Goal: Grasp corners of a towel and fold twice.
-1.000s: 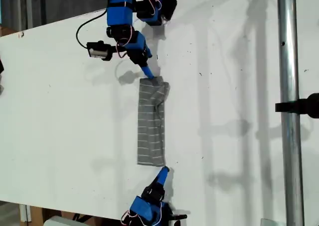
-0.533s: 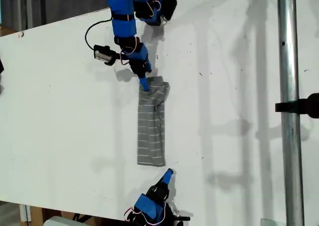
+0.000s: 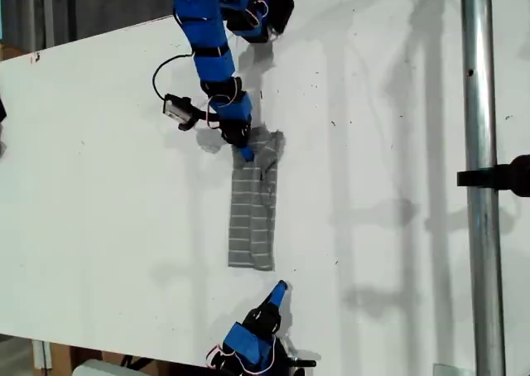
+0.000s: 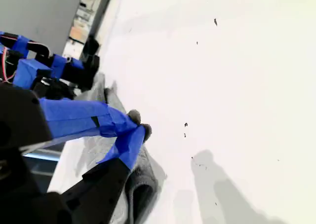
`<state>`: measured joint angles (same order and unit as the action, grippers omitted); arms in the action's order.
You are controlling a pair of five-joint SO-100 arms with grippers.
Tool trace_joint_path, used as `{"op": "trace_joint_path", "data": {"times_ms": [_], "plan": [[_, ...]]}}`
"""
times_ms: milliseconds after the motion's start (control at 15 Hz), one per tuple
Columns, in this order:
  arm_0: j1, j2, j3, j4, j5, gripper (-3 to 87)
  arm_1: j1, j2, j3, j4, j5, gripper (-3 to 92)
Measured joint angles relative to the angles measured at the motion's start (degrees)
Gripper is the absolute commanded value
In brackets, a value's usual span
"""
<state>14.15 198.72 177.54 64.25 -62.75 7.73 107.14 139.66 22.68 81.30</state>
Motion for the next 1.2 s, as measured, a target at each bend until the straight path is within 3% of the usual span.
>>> {"op": "trace_joint_path", "data": {"times_ms": [267, 333, 400, 600, 733, 800, 867, 933, 1067, 1200], "plan": [[-0.09, 0.00, 0.00, -1.23, 0.88, -2.8, -4.31, 40.96, -9.76, 67.15, 4.48, -0.2], [-0.70, 0.00, 0.00, -1.58, 1.23, -2.8, -6.24, 42.45, -10.55, 75.94, 5.10, -0.2], [-1.67, 0.00, 0.00, -1.85, 1.41, -2.8, -6.86, 41.04, -9.93, 75.23, 4.39, -0.2], [-1.85, 0.00, 0.00, -1.85, 1.14, -2.8, -7.21, 25.40, -7.29, 44.03, -1.76, -0.2], [-1.85, 0.00, 0.00, -1.85, 0.97, -2.8, -6.59, 10.37, -12.92, 30.94, -4.83, -0.2], [-1.85, 0.00, 0.00, -1.85, 0.97, -2.8, -6.33, 4.22, -16.00, 26.54, -5.89, 5.8], [-1.85, 0.00, 0.00, -1.85, 0.97, -2.8, -6.15, 0.18, -18.46, 24.43, -6.42, 30.2], [-1.85, 0.00, 0.00, -1.85, 0.97, -2.8, -5.98, -1.23, -19.42, 23.12, -6.94, 36.5], [-1.85, 0.00, 0.00, -1.85, 0.62, -2.8, -5.45, 2.72, -18.63, 17.93, -11.25, 21.2], [-1.85, 0.00, 0.00, -1.85, 0.62, -2.8, -3.25, 17.67, -11.69, 11.69, -14.94, 17.3]]}}
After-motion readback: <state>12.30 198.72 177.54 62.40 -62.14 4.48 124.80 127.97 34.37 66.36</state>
